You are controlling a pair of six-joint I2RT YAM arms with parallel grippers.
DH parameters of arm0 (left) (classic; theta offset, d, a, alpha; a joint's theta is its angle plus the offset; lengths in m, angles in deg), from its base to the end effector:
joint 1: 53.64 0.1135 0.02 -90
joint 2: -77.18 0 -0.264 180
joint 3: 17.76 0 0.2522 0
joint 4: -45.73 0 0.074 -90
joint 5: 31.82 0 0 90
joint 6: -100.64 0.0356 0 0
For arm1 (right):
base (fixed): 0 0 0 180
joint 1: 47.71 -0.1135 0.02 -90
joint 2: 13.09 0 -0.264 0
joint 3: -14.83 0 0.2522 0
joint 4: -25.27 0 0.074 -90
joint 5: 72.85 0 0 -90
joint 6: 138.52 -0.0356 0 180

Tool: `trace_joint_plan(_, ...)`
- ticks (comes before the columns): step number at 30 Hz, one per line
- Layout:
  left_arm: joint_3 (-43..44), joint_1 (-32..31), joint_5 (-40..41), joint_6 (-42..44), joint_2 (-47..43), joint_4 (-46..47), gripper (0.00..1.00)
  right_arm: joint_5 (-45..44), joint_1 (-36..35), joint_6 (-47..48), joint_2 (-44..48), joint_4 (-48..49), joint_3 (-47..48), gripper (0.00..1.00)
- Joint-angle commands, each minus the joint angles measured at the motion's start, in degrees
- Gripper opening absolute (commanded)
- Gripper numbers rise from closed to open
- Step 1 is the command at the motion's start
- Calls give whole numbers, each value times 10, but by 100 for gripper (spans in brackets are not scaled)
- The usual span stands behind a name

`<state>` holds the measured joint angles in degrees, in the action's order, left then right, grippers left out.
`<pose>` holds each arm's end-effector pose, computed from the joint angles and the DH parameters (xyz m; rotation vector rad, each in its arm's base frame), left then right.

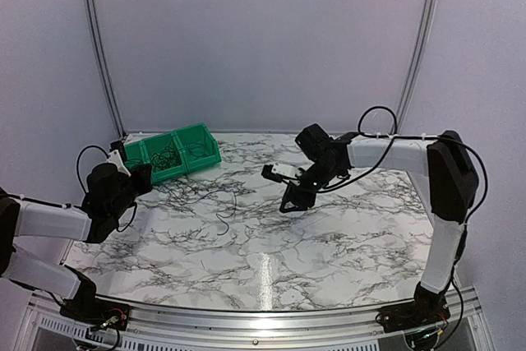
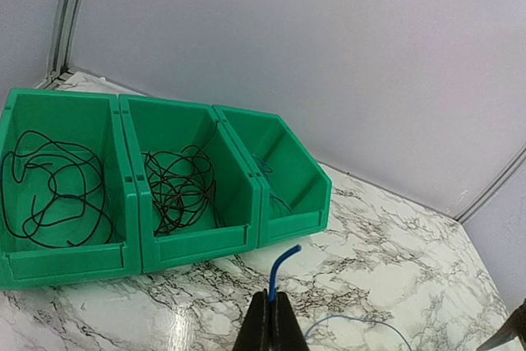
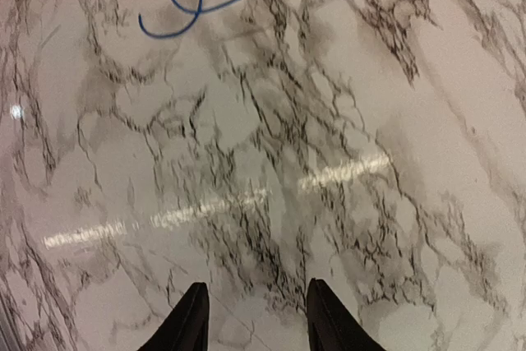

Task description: Untangle the cables

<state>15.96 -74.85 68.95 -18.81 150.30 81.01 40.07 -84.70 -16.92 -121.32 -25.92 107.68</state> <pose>0.2326 -0.0831 0.1982 -0.2646 1.6460 -0.5197 0.3017 0.2447 0.1994 -1.6137 2.1647 0.5726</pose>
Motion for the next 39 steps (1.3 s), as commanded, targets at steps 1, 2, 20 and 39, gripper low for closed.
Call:
trace_joint_plan(1, -13, 0, -11, -16, -7, 3, 0, 67, -40, -81, -67, 43, 100, 42)
trace_joint_plan(2, -14, 0, -10, -18, -10, 1, 0, 61, -47, -87, -79, 52, 112, 42)
trace_joint_plan(20, 145, -173, -204, 43, 178, -16, 0, 13, -51, -47, -8, 70, 29, 41)
trace_joint_plan(39, 365, -217, -174, 267, 237, -457, 51, 41, 95, -4, 144, 137, -168, 42)
